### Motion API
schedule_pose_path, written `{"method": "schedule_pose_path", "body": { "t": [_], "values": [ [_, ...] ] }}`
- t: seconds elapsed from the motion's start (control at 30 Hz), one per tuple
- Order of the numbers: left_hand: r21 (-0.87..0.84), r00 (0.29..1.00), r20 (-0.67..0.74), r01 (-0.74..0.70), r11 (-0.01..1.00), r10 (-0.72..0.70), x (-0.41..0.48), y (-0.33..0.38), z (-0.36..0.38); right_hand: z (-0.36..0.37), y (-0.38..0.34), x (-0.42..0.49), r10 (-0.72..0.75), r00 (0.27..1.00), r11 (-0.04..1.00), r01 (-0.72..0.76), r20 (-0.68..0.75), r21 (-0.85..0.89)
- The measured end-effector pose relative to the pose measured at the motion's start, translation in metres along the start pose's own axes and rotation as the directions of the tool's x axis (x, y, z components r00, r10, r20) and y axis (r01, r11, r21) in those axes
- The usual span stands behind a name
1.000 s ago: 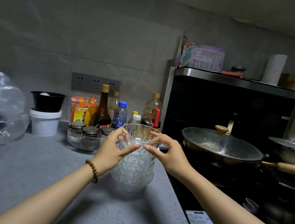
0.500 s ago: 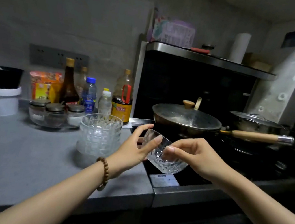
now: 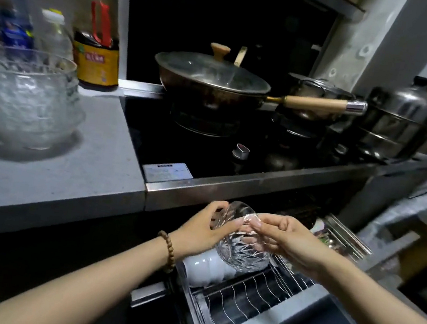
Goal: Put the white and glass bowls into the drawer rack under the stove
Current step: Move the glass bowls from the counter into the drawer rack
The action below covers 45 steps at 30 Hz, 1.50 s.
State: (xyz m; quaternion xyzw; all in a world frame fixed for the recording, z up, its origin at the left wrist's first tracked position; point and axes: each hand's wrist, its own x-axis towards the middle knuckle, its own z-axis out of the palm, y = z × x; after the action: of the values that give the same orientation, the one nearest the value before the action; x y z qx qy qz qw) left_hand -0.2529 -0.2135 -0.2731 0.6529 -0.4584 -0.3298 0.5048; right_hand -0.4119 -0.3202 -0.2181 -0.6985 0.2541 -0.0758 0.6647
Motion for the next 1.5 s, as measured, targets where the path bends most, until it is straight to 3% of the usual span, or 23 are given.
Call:
{"method": "schedule_pose_path", "body": {
  "t": [0.23,0.43,0.53,0.63,0.73,1.07,1.5],
  "values": [
    [0.011,0.988,0.079,0.135,0.991,-0.135,0.019,-0.053,0.032,-0.016,0.056,0.016,0.214,0.976,0.96,-0.205,-0.03,0.19],
    [0.188,0.95,0.145,0.249,0.95,-0.278,0.018,-0.106,0.037,-0.011,0.101,0.046,0.408,0.913,0.896,-0.401,0.005,0.193],
    [0.329,0.949,0.169,0.201,0.923,-0.266,0.011,-0.131,0.035,-0.008,0.123,0.063,0.505,0.863,0.845,-0.499,0.019,0.194],
    [0.584,0.961,0.173,0.078,0.808,-0.217,0.005,-0.155,0.031,-0.006,0.145,0.076,0.576,0.815,0.799,-0.577,0.059,0.172],
    [0.693,0.956,0.226,-0.021,0.721,-0.189,0.0,-0.175,0.03,-0.004,0.162,0.087,0.625,0.775,0.764,-0.631,0.094,0.135],
    [0.821,0.96,0.23,-0.104,0.562,-0.158,-0.011,-0.211,0.029,0.003,0.187,0.113,0.729,0.662,0.668,-0.744,0.175,0.034],
    [0.801,0.969,0.216,-0.104,0.589,-0.122,-0.013,-0.214,0.032,0.009,0.205,0.119,0.741,0.642,0.649,-0.76,0.197,0.031]
  ]
}}
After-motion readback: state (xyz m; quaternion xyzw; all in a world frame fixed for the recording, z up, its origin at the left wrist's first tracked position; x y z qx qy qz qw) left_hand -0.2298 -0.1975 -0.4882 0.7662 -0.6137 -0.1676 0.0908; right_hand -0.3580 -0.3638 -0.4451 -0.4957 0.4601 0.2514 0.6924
